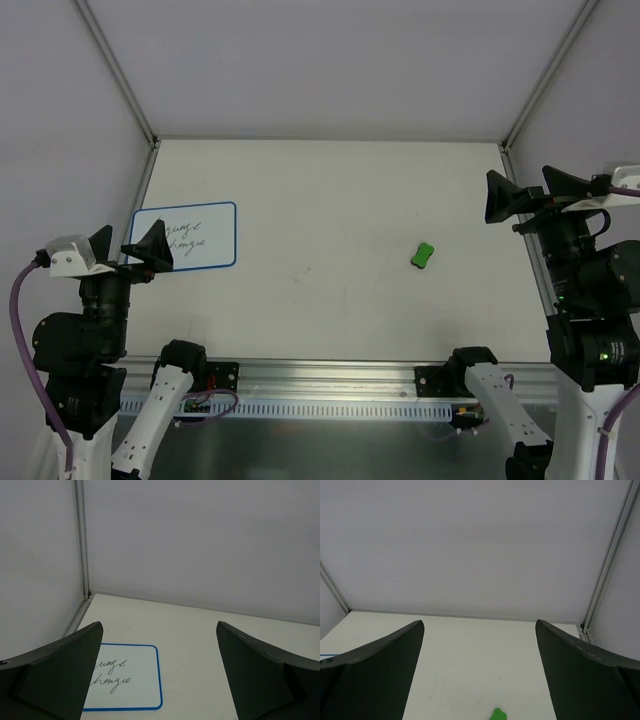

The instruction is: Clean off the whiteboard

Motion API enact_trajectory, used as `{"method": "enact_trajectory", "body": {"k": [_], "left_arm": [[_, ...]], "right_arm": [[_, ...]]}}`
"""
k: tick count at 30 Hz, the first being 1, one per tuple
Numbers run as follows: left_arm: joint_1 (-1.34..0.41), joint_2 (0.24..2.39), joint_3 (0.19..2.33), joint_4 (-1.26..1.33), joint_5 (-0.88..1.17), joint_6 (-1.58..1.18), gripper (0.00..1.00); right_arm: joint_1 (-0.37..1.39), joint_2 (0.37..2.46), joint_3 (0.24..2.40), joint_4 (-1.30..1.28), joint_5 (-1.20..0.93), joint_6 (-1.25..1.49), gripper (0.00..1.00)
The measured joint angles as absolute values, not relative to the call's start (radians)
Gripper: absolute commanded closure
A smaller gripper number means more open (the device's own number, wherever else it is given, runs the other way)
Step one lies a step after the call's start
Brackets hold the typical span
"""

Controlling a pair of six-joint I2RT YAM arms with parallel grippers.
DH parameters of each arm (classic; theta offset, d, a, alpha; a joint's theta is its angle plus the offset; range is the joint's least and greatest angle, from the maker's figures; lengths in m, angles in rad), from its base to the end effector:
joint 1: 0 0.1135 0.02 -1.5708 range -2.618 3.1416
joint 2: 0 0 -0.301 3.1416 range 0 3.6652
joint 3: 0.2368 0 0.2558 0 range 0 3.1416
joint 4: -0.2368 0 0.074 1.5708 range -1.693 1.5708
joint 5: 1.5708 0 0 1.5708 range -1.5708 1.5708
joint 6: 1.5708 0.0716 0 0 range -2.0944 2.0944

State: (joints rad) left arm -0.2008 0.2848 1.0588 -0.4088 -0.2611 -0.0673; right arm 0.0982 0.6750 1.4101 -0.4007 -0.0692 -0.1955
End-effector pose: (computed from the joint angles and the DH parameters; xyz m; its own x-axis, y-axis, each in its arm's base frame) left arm 0.0044 0.0180 0.4659 0.3521 -0.1380 -0.9257 -0.0199 0.9877 -0.1548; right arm 0.0658 0.0115 0.5606 0.3520 -0.1600 -0.9222 -0.0963 0.9739 -0.2057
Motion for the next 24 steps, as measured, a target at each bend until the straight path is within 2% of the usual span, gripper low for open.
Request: {"method": "enact_trajectory", "body": {"k": [6, 10, 24], "left_arm": [[-0.201, 0.298, 1.019, -0.409, -0.251, -0.088, 0.01], [-0.201, 0.378, 0.982, -0.41, -0.22, -0.126, 0.01], [-0.201, 1.001, 0.956, -0.418, -0.094, -0.328, 0.01]], "right_arm": [[0.098, 0.675, 1.367, -0.393, -0.069, -0.152, 0.01], [0.099, 0.683, 1.293, -0.389, -0.126, -0.092, 0.01], [0.099, 0.823, 0.928, -0.402, -0.171, 0.094, 0.01]]}}
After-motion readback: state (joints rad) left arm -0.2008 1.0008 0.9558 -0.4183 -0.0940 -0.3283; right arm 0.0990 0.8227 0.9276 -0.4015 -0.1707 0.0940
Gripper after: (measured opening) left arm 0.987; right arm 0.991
